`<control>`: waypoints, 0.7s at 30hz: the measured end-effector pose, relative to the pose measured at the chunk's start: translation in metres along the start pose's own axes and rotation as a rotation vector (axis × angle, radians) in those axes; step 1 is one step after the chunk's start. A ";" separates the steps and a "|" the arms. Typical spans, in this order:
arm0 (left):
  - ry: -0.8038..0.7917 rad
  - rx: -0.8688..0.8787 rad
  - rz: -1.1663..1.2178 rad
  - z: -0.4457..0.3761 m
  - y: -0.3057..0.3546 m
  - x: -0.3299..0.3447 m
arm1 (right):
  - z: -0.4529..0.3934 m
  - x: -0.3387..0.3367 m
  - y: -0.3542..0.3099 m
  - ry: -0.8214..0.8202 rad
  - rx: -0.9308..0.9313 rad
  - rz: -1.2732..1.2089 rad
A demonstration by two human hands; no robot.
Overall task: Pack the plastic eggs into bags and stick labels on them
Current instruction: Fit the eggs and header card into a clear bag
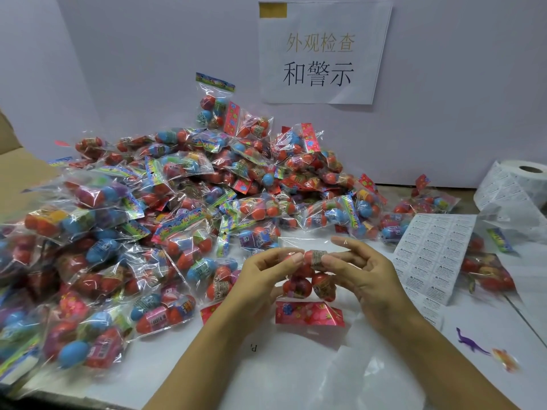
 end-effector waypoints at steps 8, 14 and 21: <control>0.091 -0.052 0.099 -0.004 -0.001 -0.005 | -0.001 -0.002 -0.002 -0.006 0.027 -0.104; 0.067 -0.008 0.158 -0.005 -0.002 -0.004 | -0.002 -0.005 -0.001 0.048 0.060 -0.179; 0.054 0.012 0.182 -0.004 -0.001 -0.004 | -0.003 -0.006 0.001 0.030 0.087 -0.220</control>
Point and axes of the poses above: each hand's wrist, its own z-axis away from the middle knuckle, its own x-axis out of the palm, y = z × x, the point moved 2 cm from there along -z, towards the middle knuckle, and after that the axes turned 1 degree about x, right-handed, at the moved point
